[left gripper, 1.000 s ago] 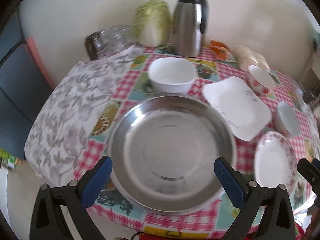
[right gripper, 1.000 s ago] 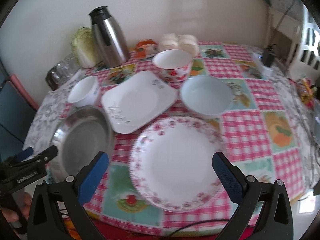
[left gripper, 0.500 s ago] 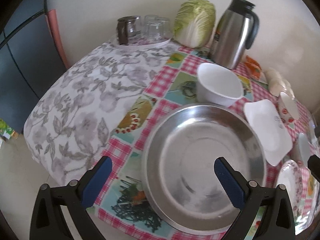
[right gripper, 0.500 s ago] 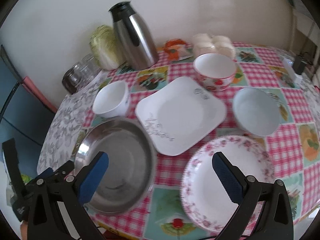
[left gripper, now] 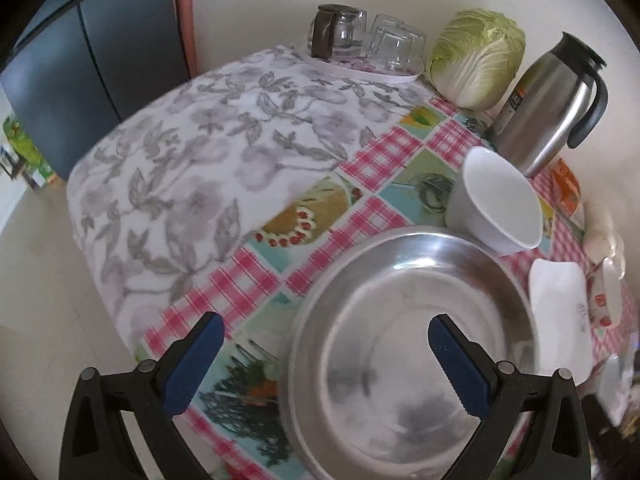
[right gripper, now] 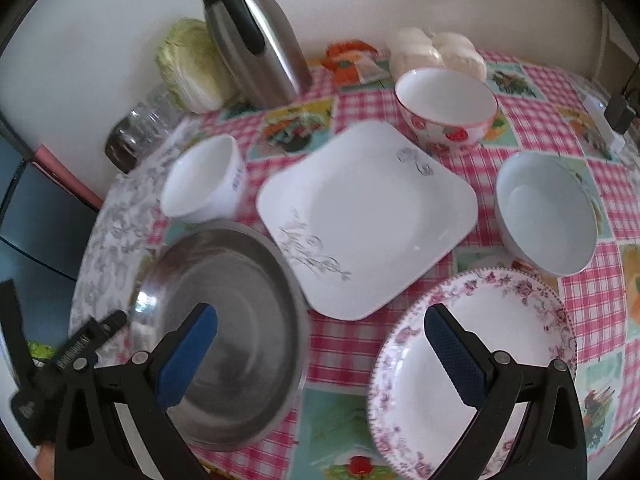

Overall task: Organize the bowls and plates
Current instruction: 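Move the left gripper to the steel basin rim and close on it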

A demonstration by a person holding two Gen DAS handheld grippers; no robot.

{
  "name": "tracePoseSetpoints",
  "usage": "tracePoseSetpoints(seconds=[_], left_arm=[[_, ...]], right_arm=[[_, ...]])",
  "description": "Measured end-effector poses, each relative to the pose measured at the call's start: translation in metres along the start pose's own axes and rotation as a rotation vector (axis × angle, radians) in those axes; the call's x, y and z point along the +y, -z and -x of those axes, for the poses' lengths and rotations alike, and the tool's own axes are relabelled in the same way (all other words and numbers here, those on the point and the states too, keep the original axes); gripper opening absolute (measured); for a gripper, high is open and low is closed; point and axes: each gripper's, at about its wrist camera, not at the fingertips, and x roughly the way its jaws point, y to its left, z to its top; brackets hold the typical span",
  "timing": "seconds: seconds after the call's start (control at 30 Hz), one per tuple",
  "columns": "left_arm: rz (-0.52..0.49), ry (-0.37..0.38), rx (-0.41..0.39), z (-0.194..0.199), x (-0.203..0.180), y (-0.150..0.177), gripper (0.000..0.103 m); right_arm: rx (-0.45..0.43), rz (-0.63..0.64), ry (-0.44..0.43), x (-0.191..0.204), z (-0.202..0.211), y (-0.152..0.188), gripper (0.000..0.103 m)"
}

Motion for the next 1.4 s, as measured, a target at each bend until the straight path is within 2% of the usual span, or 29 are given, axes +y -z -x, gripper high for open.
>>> tracePoseSetpoints(seconds=[0.1, 0.27, 0.43, 0.57, 0.83, 1.17, 1.4], left_arm=[[0.028, 0.009, -0.003, -0.001, -0.004, 0.002, 0.103], [-0.002, -0.115, -0.004, -0.005, -0.014, 0.004, 0.103], [0.078, -0.175, 0.006, -0.011, 0.003, 0.002, 0.103], [0.118, -0.183, -0.007, -0.010, 0.014, 0.002, 0.103], [0.098, -0.188, -0.004, -0.011, 0.009, 0.002, 0.103], [0.066, -0.184, 0.009, -0.016, 0.004, 0.001, 0.103], [0.099, -0.142, 0.018, -0.017, 0.008, 0.001, 0.102]], right_arm=[[0.025, 0.008, -0.036, -0.006, -0.003, -0.001, 0.103], [0.006, 0.065, -0.023, -0.003, 0.002, -0.003, 0.103], [0.001, 0.131, -0.011, 0.002, 0.004, -0.004, 0.103], [-0.012, 0.128, -0.014, 0.000, 0.008, -0.005, 0.103], [-0.012, 0.132, -0.044, -0.001, 0.009, -0.004, 0.103], [-0.003, 0.117, -0.037, -0.005, 0.006, -0.002, 0.103], [-0.003, 0.120, -0.055, -0.007, 0.006, -0.001, 0.103]])
